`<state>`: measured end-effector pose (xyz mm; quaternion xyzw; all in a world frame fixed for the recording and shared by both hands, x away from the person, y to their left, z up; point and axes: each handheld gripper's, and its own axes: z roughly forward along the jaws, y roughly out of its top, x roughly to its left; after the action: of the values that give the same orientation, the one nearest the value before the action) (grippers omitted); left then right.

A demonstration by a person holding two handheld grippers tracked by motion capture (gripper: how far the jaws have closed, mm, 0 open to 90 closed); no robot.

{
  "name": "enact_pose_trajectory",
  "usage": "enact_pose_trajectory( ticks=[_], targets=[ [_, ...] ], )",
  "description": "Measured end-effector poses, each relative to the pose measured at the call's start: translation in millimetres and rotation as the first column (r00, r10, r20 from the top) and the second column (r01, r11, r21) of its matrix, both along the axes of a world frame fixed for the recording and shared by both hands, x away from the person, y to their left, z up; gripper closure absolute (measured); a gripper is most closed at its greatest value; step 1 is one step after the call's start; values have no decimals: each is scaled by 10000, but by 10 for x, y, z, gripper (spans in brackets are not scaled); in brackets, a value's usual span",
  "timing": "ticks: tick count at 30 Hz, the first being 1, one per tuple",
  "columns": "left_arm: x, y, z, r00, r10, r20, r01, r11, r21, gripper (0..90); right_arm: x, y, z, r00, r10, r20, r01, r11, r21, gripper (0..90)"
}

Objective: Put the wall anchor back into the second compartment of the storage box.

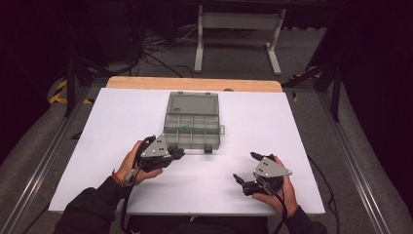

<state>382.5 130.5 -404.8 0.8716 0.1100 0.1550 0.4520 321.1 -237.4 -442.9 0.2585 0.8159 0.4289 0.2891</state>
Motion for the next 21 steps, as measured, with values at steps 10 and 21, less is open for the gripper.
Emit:
enact_pose_trajectory(
  ticks=[10,21],
  targets=[
    [117,126,109,9992,383,86,-379,9982,-458,845,4,-16,-16,9999,-85,-91,85,10000,-9,92],
    [350,180,189,9971,757,-4,-755,9951,-643,845,-11,-44,-15,9997,-208,-84,207,9998,-40,92]
  ],
)
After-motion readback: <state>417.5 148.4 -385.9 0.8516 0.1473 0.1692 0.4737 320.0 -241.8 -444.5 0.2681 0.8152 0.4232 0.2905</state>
